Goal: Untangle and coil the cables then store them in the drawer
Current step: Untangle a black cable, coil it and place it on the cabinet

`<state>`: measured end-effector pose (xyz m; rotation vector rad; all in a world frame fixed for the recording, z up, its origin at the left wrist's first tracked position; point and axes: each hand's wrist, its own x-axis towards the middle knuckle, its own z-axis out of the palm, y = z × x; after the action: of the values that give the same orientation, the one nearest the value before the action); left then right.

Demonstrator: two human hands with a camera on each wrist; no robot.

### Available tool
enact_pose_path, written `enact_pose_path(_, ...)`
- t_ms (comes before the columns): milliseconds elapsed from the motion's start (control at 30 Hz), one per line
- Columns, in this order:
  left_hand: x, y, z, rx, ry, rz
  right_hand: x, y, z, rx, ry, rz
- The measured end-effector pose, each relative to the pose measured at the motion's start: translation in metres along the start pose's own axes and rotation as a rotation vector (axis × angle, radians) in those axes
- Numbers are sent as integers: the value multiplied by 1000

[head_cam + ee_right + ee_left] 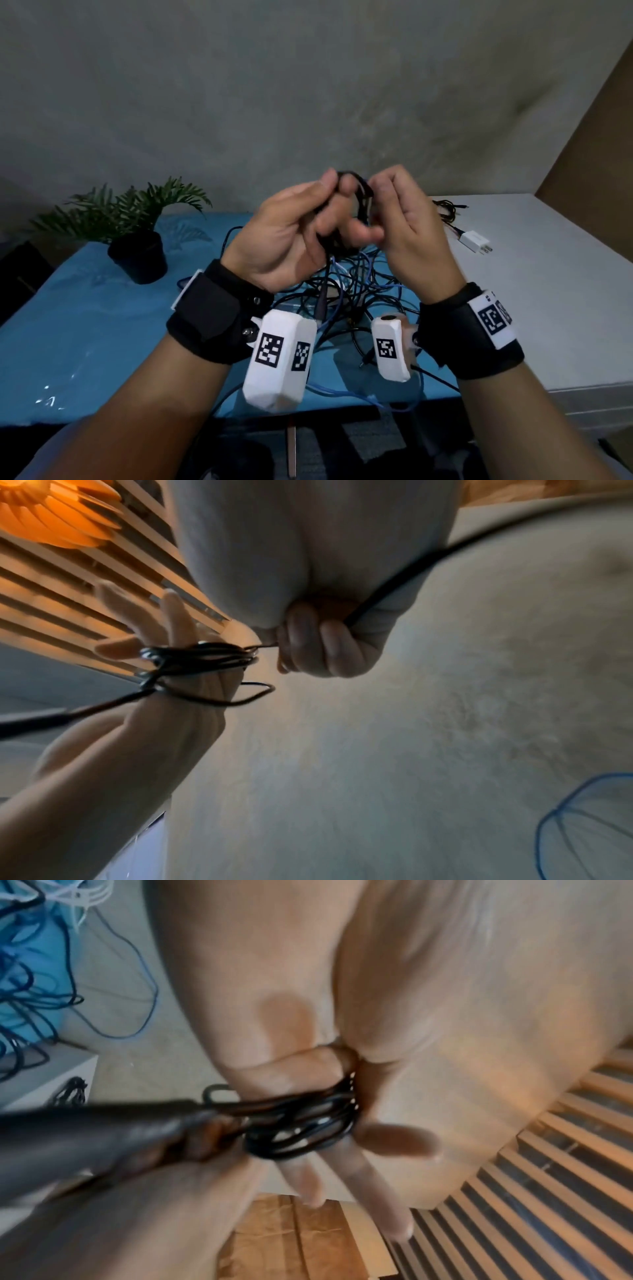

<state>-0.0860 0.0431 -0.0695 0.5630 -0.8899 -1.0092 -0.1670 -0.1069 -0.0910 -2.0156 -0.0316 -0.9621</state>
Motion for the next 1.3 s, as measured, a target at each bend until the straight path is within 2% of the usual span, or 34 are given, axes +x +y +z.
enact_pose_path(33,1,1,1,-87,14,71,0,2,1,-13,-31,15)
enact_pose_path(100,5,5,3,-178,144,200,-2,6,5,-130,-129,44)
enact_pose_path(200,9,9,-3,-76,351,362,-8,7,11,-324,-338,62)
enact_pose_path(267,11,9,-10,211,452,385,-11,2,13,-369,-422,21)
enact_pose_path(367,10,3,-13,777,541,343,-11,-10,8,-410,-486,1)
enact_pose_path(433,9,-1,-13,1148,534,281,-10,-16,3,-437,-493,3)
enact_pose_path(500,7,-2,-13,1529,481,161,-8,-20,-4,-378,-424,8)
enact_pose_path(533,7,-2,-13,1661,438,62,-7,-20,-7,-339,-375,3)
enact_pose_path(567,5,-2,-11,1683,378,-42,-6,-21,-9,-307,-325,-7)
enact_pose_path(633,2,-1,-6,1523,253,-204,-5,-20,-13,-257,-236,-26)
enact_pose_path(733,-3,4,-1,1132,104,-283,-4,-19,-20,-146,-126,-51)
enact_pose_path(867,-5,6,1,605,54,-184,-3,-15,-19,10,-15,-47)
enact_pose_path(1000,-3,3,7,270,65,-33,-2,-16,-5,72,15,-25)
enact_pose_path(1133,0,-1,7,91,109,62,0,-10,4,71,-53,29)
enact_pose_path(1300,6,-4,4,61,105,-11,-5,-12,4,152,-117,192)
